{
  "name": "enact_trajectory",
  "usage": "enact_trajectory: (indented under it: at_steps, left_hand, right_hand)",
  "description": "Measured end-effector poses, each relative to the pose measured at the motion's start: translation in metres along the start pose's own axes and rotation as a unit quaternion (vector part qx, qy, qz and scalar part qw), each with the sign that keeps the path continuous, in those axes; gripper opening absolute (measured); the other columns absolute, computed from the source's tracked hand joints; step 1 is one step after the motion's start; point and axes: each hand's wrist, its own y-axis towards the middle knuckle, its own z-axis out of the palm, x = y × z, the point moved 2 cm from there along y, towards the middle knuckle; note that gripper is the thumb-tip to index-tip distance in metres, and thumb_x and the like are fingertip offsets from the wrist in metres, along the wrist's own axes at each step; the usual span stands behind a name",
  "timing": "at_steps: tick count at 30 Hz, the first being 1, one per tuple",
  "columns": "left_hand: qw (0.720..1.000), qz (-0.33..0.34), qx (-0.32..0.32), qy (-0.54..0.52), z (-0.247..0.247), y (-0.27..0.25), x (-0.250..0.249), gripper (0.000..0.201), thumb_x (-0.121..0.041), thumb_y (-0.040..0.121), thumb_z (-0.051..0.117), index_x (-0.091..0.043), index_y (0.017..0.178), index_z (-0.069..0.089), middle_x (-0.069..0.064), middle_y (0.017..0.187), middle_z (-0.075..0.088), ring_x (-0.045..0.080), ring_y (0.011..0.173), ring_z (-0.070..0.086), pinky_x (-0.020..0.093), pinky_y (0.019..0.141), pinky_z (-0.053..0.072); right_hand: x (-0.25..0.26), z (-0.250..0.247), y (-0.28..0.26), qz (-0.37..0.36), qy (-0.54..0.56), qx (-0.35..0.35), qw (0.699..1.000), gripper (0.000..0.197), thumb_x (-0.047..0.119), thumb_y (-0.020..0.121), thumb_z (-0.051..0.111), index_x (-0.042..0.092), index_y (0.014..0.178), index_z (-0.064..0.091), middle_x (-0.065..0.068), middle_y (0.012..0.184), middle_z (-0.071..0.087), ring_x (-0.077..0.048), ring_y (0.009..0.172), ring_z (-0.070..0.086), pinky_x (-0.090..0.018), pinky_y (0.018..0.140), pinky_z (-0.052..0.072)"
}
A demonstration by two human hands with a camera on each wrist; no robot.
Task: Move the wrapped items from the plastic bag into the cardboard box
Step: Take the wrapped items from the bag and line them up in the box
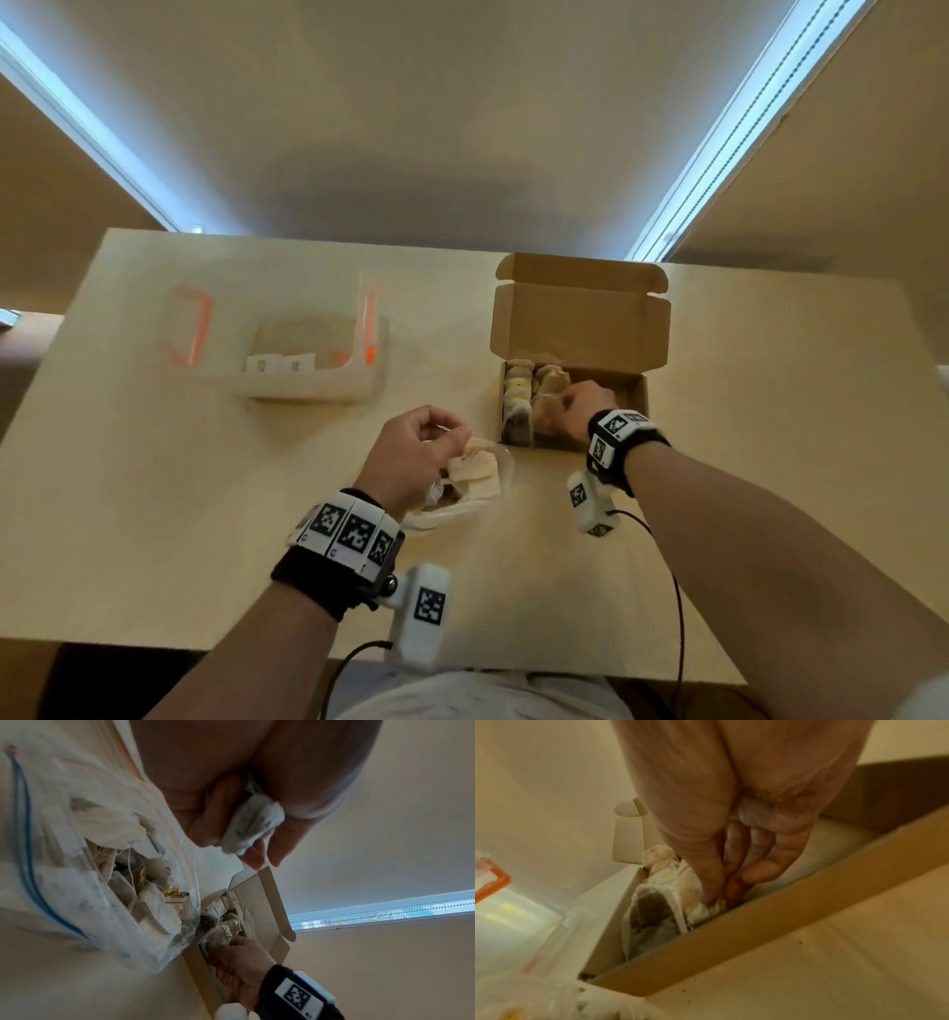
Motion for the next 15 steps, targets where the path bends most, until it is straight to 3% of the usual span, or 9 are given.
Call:
enact_trajectory:
  at_steps: [3,7,12,15]
  left_hand:
    - [1.0,-0.002,-0.007,-0.017,-0.004,-0.002,0.001,0.005,-0.011,0.089,0.069,-0.006,0.092,0.068,0.007,0.077,0.067,0.006,0.06,0.059,0.016,0.051,0.045]
    - [1.0,-0.006,-0.009,-0.027,-0.006,-0.004,0.002,0.006,-0.009,0.089,0.069,-0.004,0.092,0.068,0.008,0.076,0.065,0.006,0.059,0.058,0.015,0.047,0.044]
    - [1.0,-0.002,-0.008,-0.009,-0.007,-0.001,0.003,0.005,-0.011,0.088,0.07,-0.007,0.091,0.068,0.006,0.074,0.065,-0.001,0.052,0.055,0.013,0.048,0.042]
    - [1.0,-0.005,-0.004,-0.002,-0.006,0.0,0.002,0.006,-0.012,0.088,0.07,-0.008,0.091,0.069,0.006,0.075,0.065,0.005,0.058,0.057,0.019,0.051,0.044]
  right_hand:
    - [0.004,0.007,0.003,0.024,0.033,-0.049,0.998,0.019,0.033,0.096,0.054,0.016,0.096,0.063,-0.01,0.104,0.064,-0.028,0.089,0.06,-0.031,0.071,0.046]
    - [0.003,0.01,0.008,0.06,0.043,-0.025,0.997,0.034,0.041,0.093,0.057,0.012,0.108,0.066,-0.013,0.112,0.067,-0.031,0.101,0.064,-0.034,0.079,0.052]
    - [-0.004,0.008,0.009,0.039,0.076,-0.008,0.996,0.019,0.029,0.084,0.074,0.02,0.099,0.068,-0.007,0.108,0.068,-0.026,0.097,0.062,-0.031,0.078,0.051]
    - [-0.008,0.007,0.008,0.056,0.116,-0.034,0.991,0.031,0.028,0.081,0.078,0.02,0.108,0.066,-0.006,0.112,0.065,-0.026,0.098,0.06,-0.029,0.076,0.046]
